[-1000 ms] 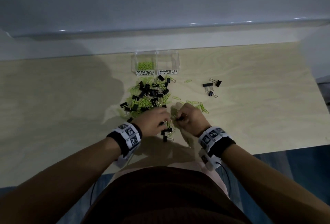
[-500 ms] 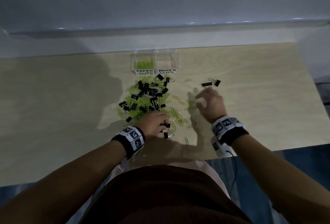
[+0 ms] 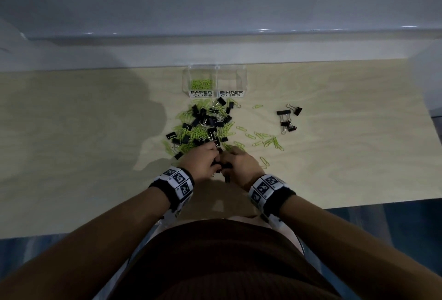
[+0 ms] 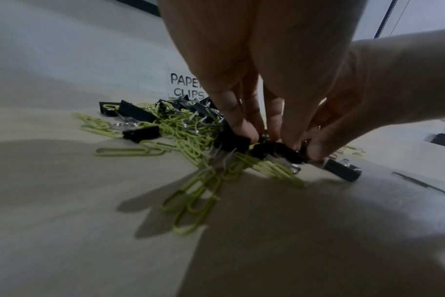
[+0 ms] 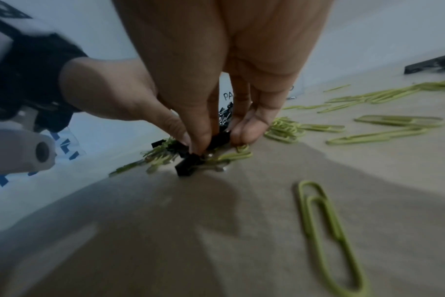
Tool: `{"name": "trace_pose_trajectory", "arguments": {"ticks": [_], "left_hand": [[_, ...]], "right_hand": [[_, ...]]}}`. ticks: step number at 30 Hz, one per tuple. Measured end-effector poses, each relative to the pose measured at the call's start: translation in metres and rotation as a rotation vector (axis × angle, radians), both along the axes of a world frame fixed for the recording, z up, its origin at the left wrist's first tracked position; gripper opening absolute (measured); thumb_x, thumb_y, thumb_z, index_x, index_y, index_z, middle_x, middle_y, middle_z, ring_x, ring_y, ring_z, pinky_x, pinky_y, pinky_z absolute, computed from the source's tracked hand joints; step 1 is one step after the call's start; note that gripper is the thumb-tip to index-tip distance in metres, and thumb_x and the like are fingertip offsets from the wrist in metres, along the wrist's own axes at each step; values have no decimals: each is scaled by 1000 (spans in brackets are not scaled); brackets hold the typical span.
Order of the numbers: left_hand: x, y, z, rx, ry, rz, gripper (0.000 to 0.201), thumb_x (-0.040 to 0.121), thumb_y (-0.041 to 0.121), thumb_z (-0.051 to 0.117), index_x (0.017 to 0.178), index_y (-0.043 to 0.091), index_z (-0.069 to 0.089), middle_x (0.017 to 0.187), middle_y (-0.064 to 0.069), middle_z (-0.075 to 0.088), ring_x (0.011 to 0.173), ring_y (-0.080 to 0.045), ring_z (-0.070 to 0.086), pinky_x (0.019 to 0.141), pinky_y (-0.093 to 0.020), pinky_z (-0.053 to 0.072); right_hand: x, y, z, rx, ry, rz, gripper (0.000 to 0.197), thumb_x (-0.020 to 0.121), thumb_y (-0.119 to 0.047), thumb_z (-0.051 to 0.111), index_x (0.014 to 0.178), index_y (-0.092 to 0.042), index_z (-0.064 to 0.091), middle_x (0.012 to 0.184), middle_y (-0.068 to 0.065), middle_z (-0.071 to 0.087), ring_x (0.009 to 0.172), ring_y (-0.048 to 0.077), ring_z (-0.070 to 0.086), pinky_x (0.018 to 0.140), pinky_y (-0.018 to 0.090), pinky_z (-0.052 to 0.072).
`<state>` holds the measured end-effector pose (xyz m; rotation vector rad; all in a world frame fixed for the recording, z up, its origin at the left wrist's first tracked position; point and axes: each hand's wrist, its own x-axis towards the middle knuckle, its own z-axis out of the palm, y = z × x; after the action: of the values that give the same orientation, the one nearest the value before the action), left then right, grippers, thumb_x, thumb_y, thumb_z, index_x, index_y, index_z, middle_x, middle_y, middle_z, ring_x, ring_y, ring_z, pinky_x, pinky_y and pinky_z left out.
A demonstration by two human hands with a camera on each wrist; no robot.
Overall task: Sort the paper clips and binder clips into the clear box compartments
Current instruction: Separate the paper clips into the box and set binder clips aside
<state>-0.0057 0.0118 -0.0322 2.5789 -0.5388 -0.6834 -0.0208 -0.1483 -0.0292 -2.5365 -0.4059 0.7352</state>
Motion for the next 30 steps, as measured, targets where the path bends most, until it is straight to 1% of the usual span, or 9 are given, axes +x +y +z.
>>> {"name": "trace_pose_trajectory", "arguments": {"ticks": [4,7,9,11,15,17,22,26,30], "left_hand": [[-3,-3,-2,-10,-23,-2,21,87,21,58,103,10,63,110,-3,50,90,-21,57,75,-31,48],[-4,-2,-5,-26,-37,-32,29,86,17,56,114,9,61,115,-5,49,99,-20,53,81,-29,49],[-5,0,-7,-2,-41,-89,34,87,23,56,118,10,59,117,-5,48,103,-20,50,85,-31,49],[-5,3,-7,18,-42,-132,33,87,27,56,115,10,61,117,-6,47,105,-20,48,87,-36,49],[1,18,-5,-36,-139,-142,21,83,17,61,100,6,67,108,-9,55,102,-25,50,81,-39,52],[4,19,-4,-69,-203,-209,22,82,18,63,100,7,67,105,-8,58,101,-25,51,80,-38,53],[-7,-14,-1,20,-7,-504,33,92,28,53,121,12,54,124,-4,47,117,-19,42,101,-32,40],[-17,-26,-3,1,6,-480,26,94,18,48,119,12,55,122,-4,49,115,-20,43,102,-31,33],[-1,-2,1,-147,-108,-320,22,84,16,54,103,10,62,106,-7,56,96,-18,50,84,-33,50]], "right_hand": [[3,-7,10,76,35,-61,16,78,-13,66,93,-11,61,103,7,52,92,24,55,74,29,43],[4,-18,17,169,99,-206,4,75,-14,65,77,-15,60,87,-1,57,76,17,56,69,31,50],[9,-29,21,219,149,-319,8,78,-9,62,76,-17,61,81,-4,61,72,12,59,66,29,53],[17,-46,25,247,153,-427,11,83,-6,59,79,-17,61,79,-6,61,69,8,56,63,22,46],[40,-91,25,225,-16,-585,15,79,-1,59,76,-16,60,77,2,62,67,17,59,63,21,42],[47,-111,20,138,-90,-557,11,77,-1,60,80,-12,62,84,7,62,71,23,60,65,23,42],[40,-130,2,-68,-293,-445,20,77,-3,58,94,-9,66,102,11,55,92,32,55,76,36,50],[29,-123,-5,-85,-340,-421,18,78,-6,59,96,-10,64,103,12,55,90,34,56,72,40,53],[22,-106,-13,-82,-379,-482,18,78,0,55,94,-2,63,101,18,56,80,38,58,64,41,54]]}}
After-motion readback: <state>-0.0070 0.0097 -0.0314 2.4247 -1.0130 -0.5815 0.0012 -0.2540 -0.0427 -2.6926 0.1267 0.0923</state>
